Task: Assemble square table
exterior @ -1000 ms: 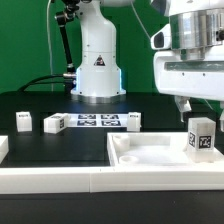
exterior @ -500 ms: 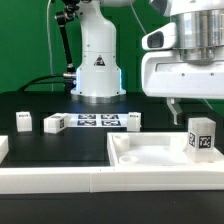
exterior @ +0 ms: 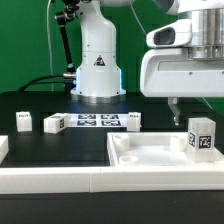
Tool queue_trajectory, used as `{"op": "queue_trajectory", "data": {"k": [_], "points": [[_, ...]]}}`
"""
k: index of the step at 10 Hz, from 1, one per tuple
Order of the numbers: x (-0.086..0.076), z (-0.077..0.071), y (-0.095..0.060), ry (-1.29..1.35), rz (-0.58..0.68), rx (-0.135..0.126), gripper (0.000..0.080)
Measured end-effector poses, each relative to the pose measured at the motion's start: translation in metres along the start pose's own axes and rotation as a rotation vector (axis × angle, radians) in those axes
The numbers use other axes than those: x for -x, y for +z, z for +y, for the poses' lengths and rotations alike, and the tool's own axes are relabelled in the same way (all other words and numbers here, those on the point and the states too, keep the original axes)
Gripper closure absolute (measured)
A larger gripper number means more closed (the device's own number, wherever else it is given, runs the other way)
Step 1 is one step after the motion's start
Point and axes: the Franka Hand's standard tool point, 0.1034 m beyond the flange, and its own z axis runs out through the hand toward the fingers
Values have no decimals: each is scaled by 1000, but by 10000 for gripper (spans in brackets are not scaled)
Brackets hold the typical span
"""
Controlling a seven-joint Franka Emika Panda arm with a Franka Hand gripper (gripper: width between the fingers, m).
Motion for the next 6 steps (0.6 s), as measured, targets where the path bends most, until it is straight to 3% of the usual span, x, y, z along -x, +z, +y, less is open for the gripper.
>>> {"op": "queue_trajectory", "data": {"k": [6], "points": [[-1,2,0,-389,2,10,150]]}}
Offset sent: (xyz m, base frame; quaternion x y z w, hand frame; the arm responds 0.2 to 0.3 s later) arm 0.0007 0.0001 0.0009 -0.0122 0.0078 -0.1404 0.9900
